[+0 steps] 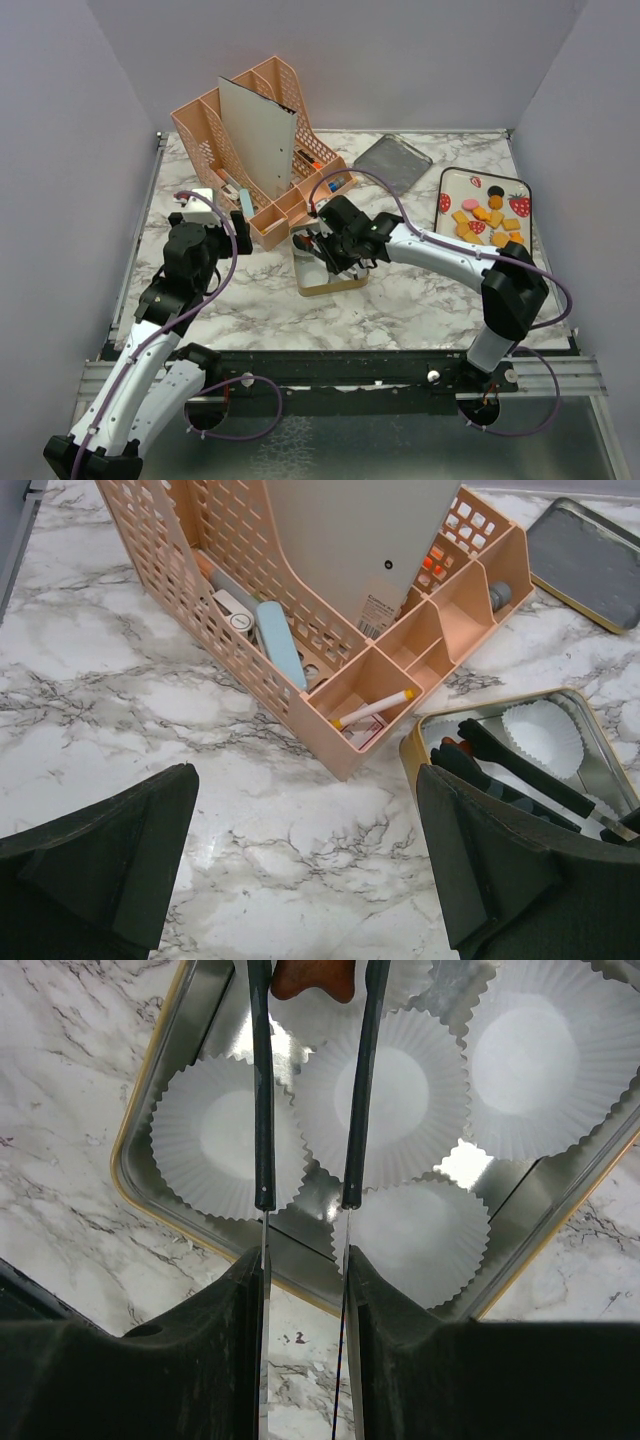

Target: Pack the cookies

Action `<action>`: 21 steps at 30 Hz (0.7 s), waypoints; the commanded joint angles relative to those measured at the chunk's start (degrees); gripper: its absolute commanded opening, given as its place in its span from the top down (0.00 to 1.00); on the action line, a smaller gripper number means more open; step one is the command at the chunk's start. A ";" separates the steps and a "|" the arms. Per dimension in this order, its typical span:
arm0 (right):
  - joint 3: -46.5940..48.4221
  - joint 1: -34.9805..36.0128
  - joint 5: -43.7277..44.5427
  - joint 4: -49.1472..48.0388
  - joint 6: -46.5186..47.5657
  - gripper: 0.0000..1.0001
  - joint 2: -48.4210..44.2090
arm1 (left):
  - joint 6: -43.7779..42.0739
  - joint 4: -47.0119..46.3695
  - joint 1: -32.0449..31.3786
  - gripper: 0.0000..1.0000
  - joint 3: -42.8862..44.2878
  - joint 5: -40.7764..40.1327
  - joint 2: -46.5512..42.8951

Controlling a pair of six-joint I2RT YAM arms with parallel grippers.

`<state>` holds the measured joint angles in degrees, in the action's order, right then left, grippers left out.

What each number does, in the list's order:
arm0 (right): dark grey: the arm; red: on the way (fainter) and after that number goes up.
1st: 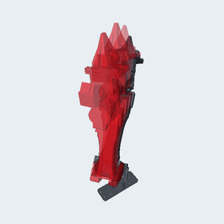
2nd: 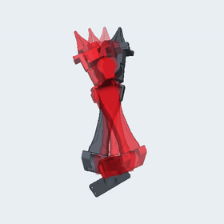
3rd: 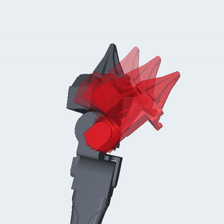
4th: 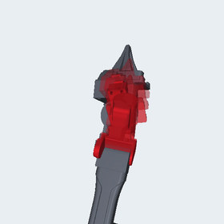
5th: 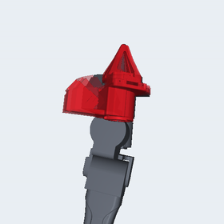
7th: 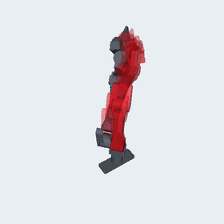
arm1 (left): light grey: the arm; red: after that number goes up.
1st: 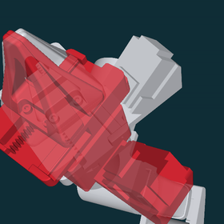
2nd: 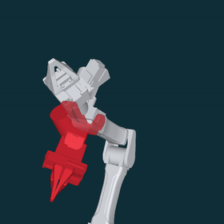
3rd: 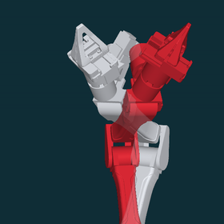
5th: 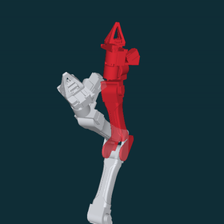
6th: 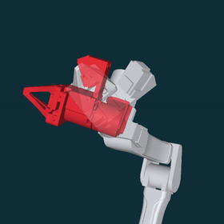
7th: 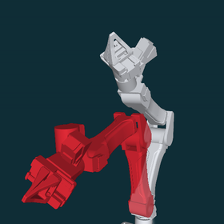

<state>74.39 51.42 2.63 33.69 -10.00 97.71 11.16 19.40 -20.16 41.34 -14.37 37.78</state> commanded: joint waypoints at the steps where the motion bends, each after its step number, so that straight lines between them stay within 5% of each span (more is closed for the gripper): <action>1: 2.16 0.52 -0.39 -1.27 0.59 0.85 1.11 | 0.18 -0.33 0.56 0.01 -0.54 1.70 -0.07; 21: 2.12 0.70 2.12 -0.59 0.60 0.63 1.80 | 0.20 -0.44 0.84 0.01 -0.56 2.24 0.15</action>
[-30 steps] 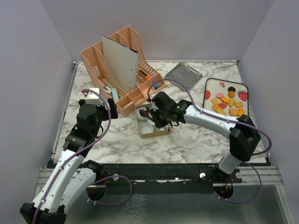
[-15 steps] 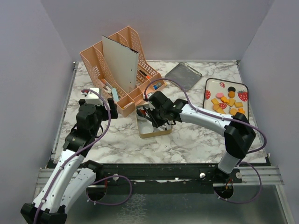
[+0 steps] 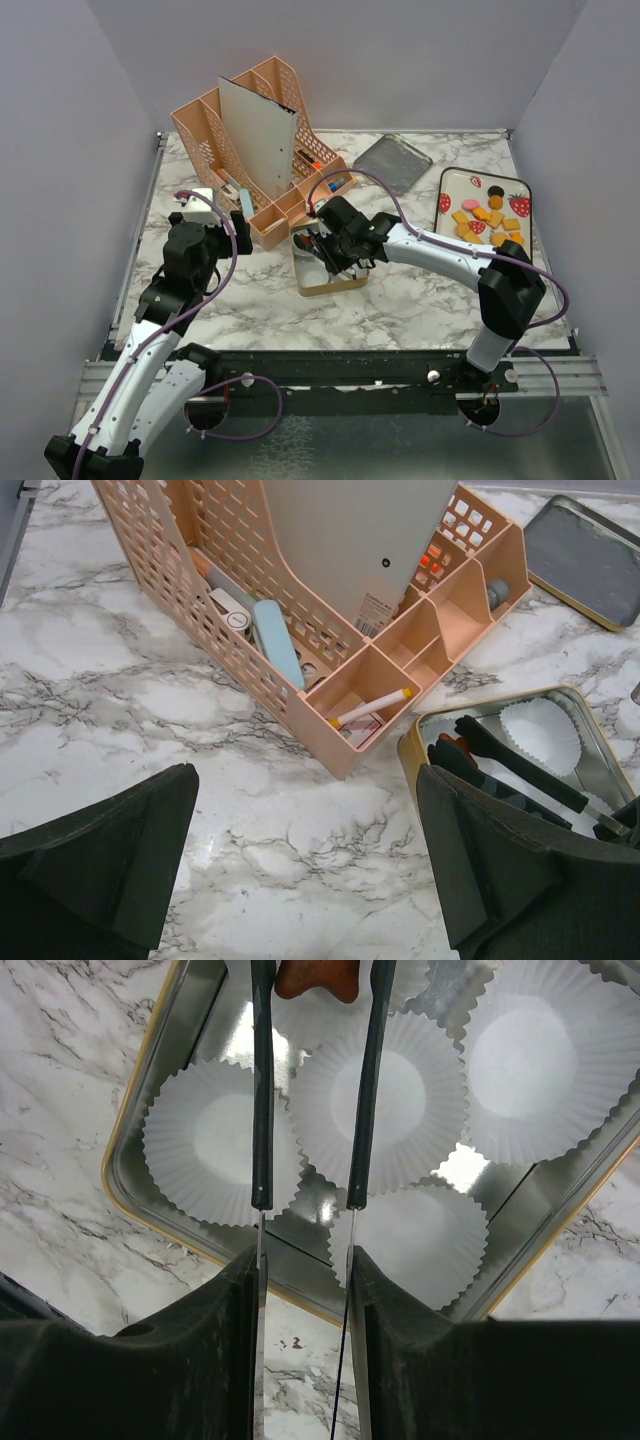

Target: Pack the cookies

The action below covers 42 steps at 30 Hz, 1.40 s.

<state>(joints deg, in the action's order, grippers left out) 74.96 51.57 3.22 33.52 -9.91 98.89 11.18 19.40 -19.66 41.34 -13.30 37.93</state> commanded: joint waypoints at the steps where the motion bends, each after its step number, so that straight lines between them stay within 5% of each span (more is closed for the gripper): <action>1: 1.51 0.50 1.60 -0.43 0.55 0.62 0.54 | 0.24 -0.42 0.39 0.01 -0.56 1.17 0.01; 26: 1.10 0.71 1.48 -0.27 0.11 0.55 -7.41 | 0.34 -0.42 0.50 0.01 -0.52 1.95 -0.01; 42: -2.90 -3.67 19.91 12.04 -5.04 0.59 -19.40 | 0.51 -0.51 0.43 0.01 -0.48 4.31 -0.53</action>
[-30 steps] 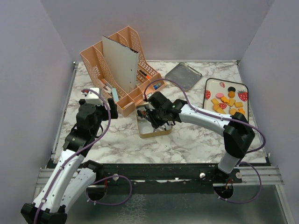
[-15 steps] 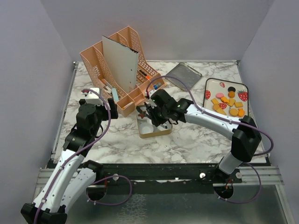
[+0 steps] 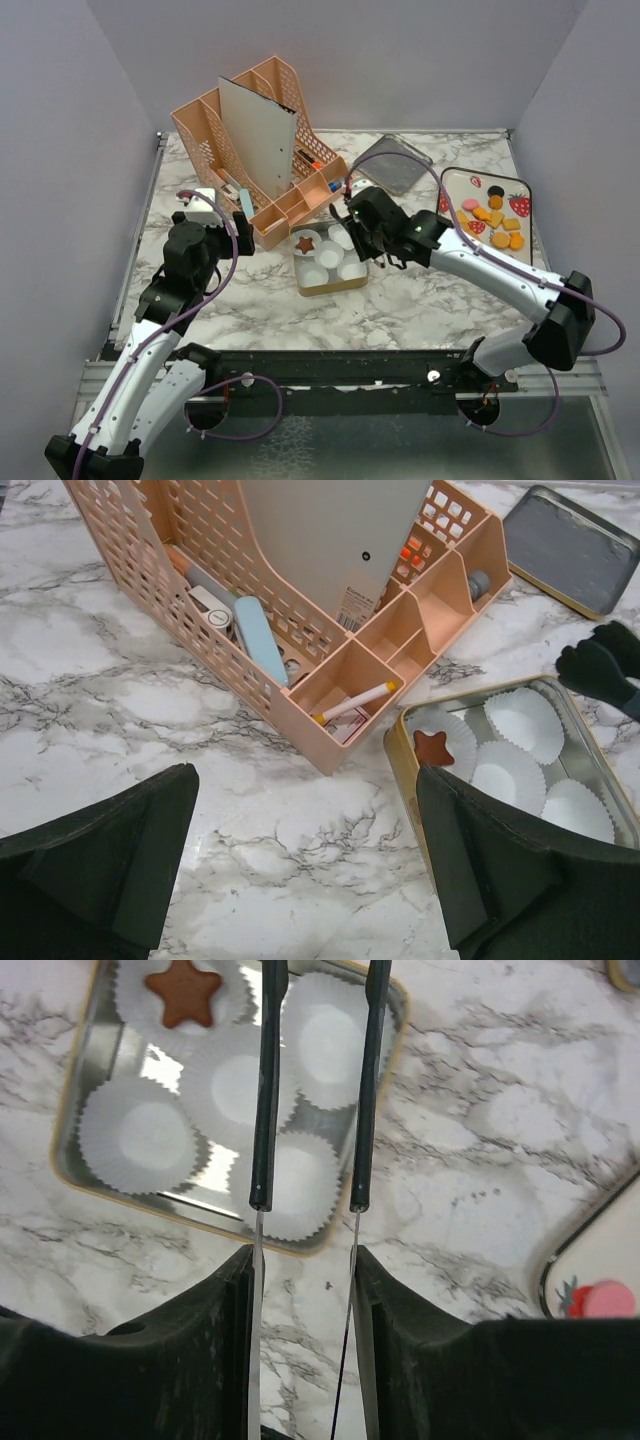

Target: Pack the cookies

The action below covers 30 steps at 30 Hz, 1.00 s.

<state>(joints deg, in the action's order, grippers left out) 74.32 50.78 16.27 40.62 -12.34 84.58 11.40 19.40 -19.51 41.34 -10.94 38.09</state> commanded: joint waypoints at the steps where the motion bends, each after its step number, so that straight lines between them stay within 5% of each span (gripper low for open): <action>1: -3.04 -4.08 7.04 5.55 -2.99 0.60 -6.23 | 0.29 -0.55 0.22 0.01 -0.57 2.05 -0.79; 17: -12.80 -30.78 2.85 3.57 -3.01 0.60 -16.38 | 0.16 -0.57 -1.79 0.01 -0.65 2.15 -1.29; 19: -12.81 -35.99 1.38 -0.07 -3.48 0.61 -14.43 | 0.08 -0.58 -1.98 0.01 -0.73 2.07 -1.43; 30: -5.57 -40.87 8.70 -2.41 -2.35 0.61 0.78 | -0.16 -0.59 -3.35 0.01 -0.74 1.29 -2.02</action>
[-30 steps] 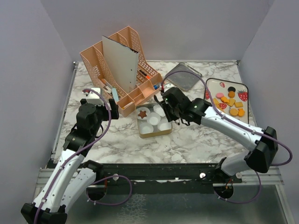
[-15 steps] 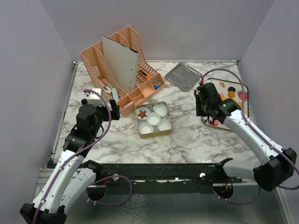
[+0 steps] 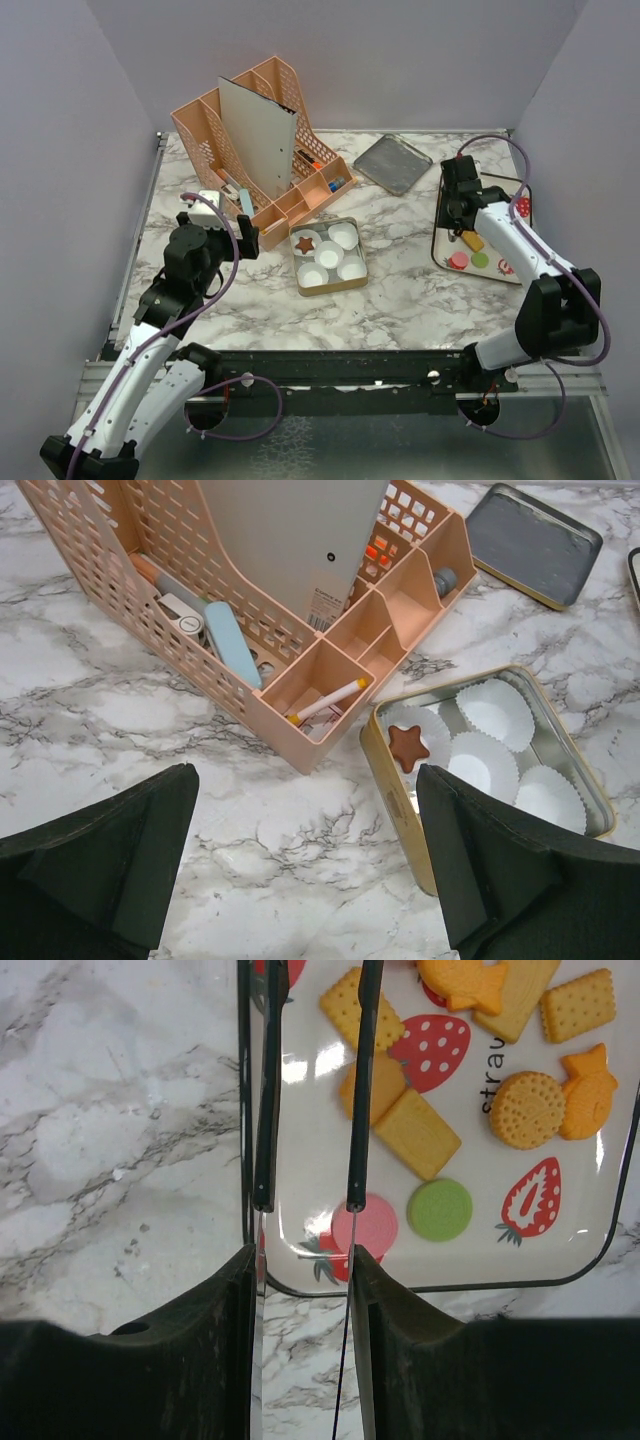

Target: Pack the cookies

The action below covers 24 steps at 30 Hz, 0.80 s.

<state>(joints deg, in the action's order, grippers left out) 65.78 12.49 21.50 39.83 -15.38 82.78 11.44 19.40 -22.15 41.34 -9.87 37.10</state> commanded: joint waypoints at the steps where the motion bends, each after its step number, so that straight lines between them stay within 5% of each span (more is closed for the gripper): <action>1: 3.37 -3.23 3.82 -1.67 0.82 0.60 3.41 | -0.27 -0.59 -0.96 0.01 -0.74 0.06 -1.14; 24: 11.23 -7.66 3.39 -0.25 3.77 0.57 17.35 | -0.90 -0.42 -4.17 0.01 -0.81 -2.00 -1.09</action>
<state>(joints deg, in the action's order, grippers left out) 75.05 5.39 24.29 39.33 -12.36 98.56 11.27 19.40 -25.82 41.34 -10.79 36.21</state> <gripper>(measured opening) 0.428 0.989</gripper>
